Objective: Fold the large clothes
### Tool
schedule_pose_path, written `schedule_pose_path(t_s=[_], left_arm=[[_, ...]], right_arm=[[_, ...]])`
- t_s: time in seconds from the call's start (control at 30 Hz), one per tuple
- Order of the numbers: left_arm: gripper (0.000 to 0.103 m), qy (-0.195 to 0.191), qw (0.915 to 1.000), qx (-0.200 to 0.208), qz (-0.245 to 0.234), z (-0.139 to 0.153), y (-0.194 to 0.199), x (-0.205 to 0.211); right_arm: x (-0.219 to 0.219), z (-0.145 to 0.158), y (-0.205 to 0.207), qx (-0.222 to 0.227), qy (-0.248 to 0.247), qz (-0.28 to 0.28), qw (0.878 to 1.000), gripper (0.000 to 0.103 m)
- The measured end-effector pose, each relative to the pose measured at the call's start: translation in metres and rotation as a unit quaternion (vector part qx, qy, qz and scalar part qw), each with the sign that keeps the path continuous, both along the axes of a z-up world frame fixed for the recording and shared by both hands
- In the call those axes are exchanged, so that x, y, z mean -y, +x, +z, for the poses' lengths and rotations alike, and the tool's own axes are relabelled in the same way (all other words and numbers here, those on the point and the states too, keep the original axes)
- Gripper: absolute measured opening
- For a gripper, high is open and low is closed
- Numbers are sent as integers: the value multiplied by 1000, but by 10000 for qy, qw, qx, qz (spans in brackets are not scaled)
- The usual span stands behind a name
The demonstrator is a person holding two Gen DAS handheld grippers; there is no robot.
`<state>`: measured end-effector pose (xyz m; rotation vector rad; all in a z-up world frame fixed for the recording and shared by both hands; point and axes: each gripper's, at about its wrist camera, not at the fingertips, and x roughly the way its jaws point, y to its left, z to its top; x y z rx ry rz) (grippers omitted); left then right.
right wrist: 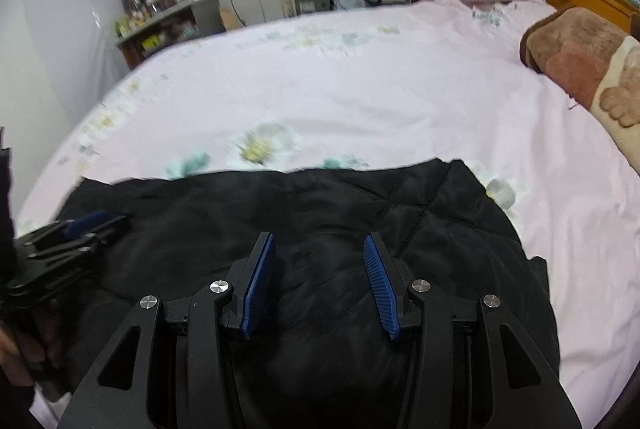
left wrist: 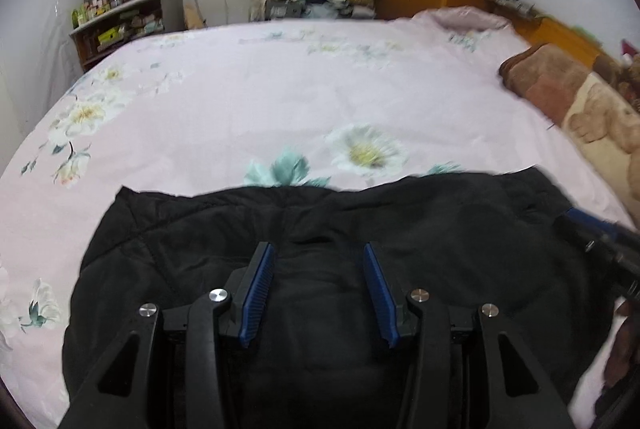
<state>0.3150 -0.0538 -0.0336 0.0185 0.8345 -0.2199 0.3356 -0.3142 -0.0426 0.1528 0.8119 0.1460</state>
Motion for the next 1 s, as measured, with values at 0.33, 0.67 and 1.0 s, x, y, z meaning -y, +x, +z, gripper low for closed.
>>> schedule_pose_path(t_s=[0.33, 0.67, 1.0], left_arm=[[53, 120, 9989, 43, -448, -34, -40, 35], [52, -87, 9985, -219, -493, -18, -25, 31], [54, -26, 9981, 39, 611, -26, -29, -93]], right_arm=[[3, -38, -31, -98, -113, 30, 9999, 47], [8, -37, -19, -170, -316, 115, 9993, 47], [74, -50, -33, -210, -411, -692, 9965, 47]])
